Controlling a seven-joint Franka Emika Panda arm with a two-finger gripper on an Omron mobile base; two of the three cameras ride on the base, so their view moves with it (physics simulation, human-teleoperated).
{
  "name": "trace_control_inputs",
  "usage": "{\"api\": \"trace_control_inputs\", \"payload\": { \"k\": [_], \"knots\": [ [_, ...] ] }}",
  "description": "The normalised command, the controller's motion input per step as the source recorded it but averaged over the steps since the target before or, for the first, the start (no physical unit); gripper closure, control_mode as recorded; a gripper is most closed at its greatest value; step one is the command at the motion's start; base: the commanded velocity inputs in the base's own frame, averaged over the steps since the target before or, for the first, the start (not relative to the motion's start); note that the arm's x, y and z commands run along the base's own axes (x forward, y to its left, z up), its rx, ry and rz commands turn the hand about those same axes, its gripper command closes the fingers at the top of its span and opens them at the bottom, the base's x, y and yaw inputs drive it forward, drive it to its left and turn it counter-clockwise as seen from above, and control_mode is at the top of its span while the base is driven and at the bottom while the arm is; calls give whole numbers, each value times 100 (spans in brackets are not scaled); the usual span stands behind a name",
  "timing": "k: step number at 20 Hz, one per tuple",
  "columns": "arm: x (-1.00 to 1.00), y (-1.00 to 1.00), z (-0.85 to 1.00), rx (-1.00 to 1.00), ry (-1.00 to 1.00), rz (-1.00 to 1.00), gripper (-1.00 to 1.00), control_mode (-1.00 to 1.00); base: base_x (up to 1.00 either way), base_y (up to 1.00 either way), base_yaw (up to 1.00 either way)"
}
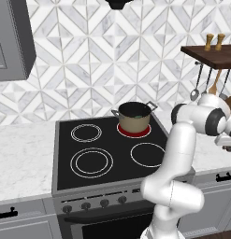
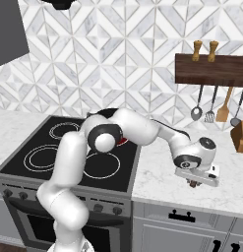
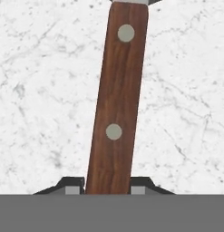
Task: Put the broccoli and onion in the pot. Retrieve the spatula and lightly stir the vegetables in the pot.
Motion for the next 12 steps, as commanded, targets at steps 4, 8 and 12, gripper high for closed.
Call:
{"api": "trace_control_inputs", "payload": {
  "k": [4,8,12],
  "knots": [
    [8,6,-3,0,0,0,100,-100,0,0,0],
    [-2,28,26,0,-1,0,100,-100,0,0,0],
    [-3,68,37,-4,-16,0,100,-100,0,0,0]
  ]
}}
